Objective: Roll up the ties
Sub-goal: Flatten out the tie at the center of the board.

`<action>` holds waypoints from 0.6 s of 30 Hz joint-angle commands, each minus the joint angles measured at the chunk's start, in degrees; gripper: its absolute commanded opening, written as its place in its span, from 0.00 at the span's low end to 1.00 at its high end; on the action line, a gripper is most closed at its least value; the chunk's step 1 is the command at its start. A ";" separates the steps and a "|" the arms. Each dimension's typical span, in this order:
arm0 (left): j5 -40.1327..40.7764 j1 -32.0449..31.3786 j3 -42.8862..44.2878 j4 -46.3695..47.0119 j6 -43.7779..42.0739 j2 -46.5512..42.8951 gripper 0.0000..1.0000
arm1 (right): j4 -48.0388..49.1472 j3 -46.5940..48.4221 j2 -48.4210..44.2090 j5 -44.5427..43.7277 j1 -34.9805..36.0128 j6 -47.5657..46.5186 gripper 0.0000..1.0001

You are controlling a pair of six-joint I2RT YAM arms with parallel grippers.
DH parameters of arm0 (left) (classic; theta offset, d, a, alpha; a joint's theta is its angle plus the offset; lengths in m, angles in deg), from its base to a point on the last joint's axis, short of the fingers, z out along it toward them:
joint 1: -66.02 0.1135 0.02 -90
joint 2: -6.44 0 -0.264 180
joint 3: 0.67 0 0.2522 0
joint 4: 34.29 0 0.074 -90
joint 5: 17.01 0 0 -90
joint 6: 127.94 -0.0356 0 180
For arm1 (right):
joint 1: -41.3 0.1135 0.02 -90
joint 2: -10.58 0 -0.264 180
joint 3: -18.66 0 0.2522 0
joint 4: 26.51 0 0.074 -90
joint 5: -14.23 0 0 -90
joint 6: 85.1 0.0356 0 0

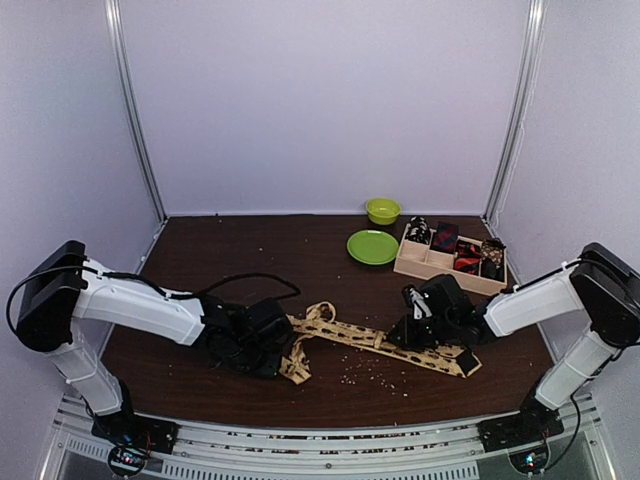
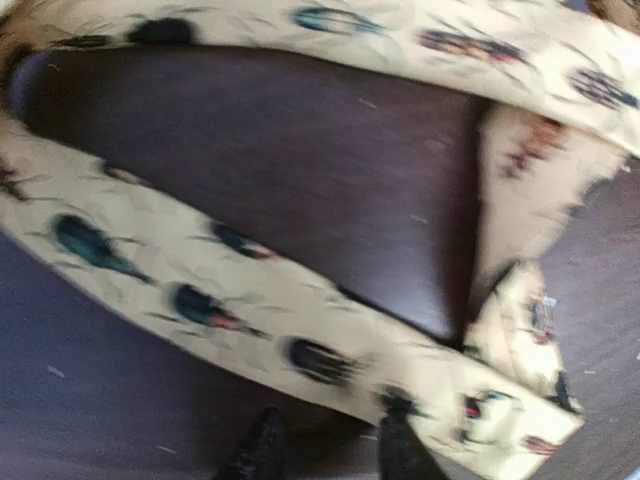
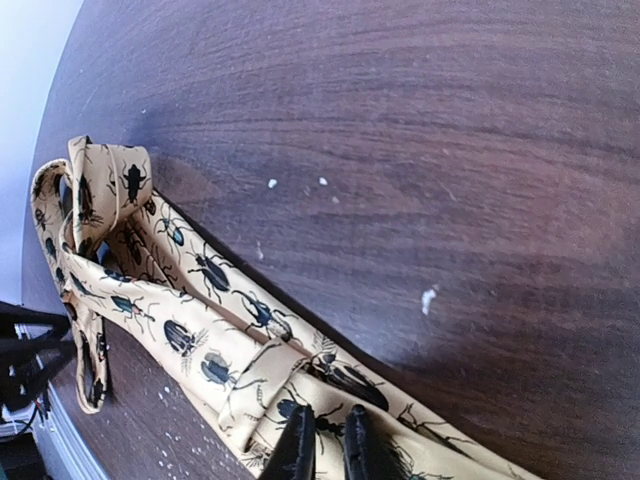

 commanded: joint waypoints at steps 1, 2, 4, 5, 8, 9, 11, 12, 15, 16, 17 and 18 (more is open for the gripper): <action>4.32 5.81 -1.25 -5.81 -3.30 -3.67 0.27 | -8.84 -5.24 0.56 -0.24 -0.81 0.05 0.12; 5.51 7.36 -0.79 -7.03 -4.77 -4.39 0.22 | -8.68 -5.70 0.34 -0.04 -0.83 0.11 0.11; 8.25 10.53 0.53 -9.49 -7.60 -5.55 0.12 | -8.84 -6.39 -0.02 0.20 -0.92 0.14 0.11; 10.28 12.06 1.39 -11.10 -9.03 -5.96 0.08 | -8.94 -6.73 -0.24 0.17 -0.99 0.10 0.10; 13.77 17.23 2.89 -13.62 -12.26 -8.11 0.04 | -9.04 -7.64 -0.89 0.26 -1.47 -0.01 0.10; 12.68 18.26 2.35 -11.62 -14.02 -9.95 0.06 | -9.04 -7.74 -1.05 0.29 -1.59 -0.04 0.10; 8.78 18.49 -0.95 -5.49 -15.77 -14.10 0.24 | -9.08 -7.60 -1.22 0.50 -1.69 -0.16 0.09; 5.09 18.48 -3.01 -1.28 -15.82 -15.94 0.39 | -9.10 -7.43 -1.20 0.70 -1.71 -0.22 0.09; 3.75 18.57 -6.88 2.65 -12.77 -17.79 0.56 | -9.05 -7.07 -1.17 1.01 -1.71 -0.12 0.09; 3.31 18.49 -7.60 3.16 -12.30 -17.74 0.57 | -9.08 -7.01 -1.14 1.00 -1.79 -0.06 0.09; 2.34 18.50 -8.22 4.36 -11.87 -17.61 0.57 | -9.04 -6.96 -1.04 1.07 -1.73 -0.01 0.08; 0.53 18.50 -8.99 7.27 -11.50 -17.37 0.58 | -8.98 -7.00 -0.96 1.15 -1.78 0.03 0.07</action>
